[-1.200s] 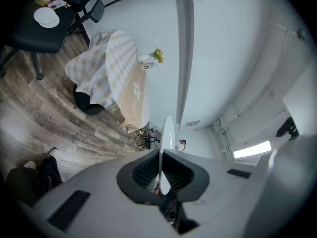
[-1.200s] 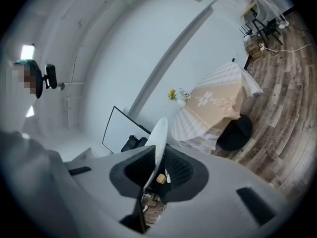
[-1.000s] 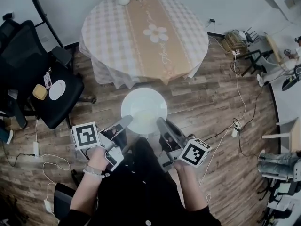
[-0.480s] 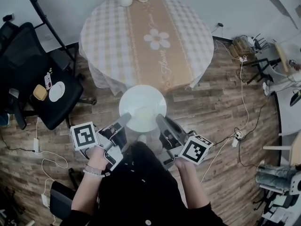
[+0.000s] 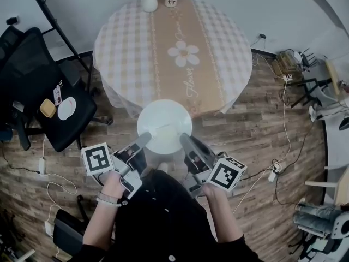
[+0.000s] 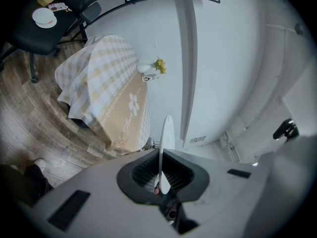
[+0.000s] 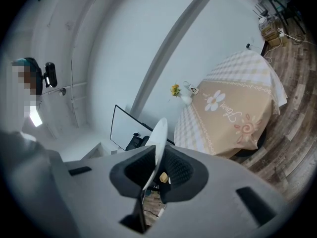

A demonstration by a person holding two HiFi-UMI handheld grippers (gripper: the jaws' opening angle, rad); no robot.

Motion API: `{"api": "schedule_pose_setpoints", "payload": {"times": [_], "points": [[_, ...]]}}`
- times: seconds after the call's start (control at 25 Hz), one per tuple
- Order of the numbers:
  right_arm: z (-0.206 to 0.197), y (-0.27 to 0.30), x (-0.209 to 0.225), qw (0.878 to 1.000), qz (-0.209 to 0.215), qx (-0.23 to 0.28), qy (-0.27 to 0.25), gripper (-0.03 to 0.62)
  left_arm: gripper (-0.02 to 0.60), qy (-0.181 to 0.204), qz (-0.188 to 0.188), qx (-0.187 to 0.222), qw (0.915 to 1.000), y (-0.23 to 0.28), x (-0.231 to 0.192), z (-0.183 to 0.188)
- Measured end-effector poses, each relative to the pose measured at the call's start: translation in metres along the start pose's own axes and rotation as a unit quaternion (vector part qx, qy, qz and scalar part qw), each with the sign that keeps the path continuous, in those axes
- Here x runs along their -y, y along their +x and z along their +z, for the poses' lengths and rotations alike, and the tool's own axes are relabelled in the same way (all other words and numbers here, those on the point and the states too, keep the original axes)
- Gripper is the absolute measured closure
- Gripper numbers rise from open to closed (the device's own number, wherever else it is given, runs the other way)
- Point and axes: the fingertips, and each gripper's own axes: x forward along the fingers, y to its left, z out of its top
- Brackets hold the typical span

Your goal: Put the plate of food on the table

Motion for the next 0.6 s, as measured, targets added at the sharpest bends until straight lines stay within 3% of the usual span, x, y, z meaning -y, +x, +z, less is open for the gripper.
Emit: {"api": "schedule_pose_setpoints", "payload": {"times": [0.6], "points": [[0.013,0.004,0.009,1.000,0.010,0.004,0.007,0.562,0.574,-0.004,-0.007,0.015,0.9999,0.015,0.002,0.004]]}}
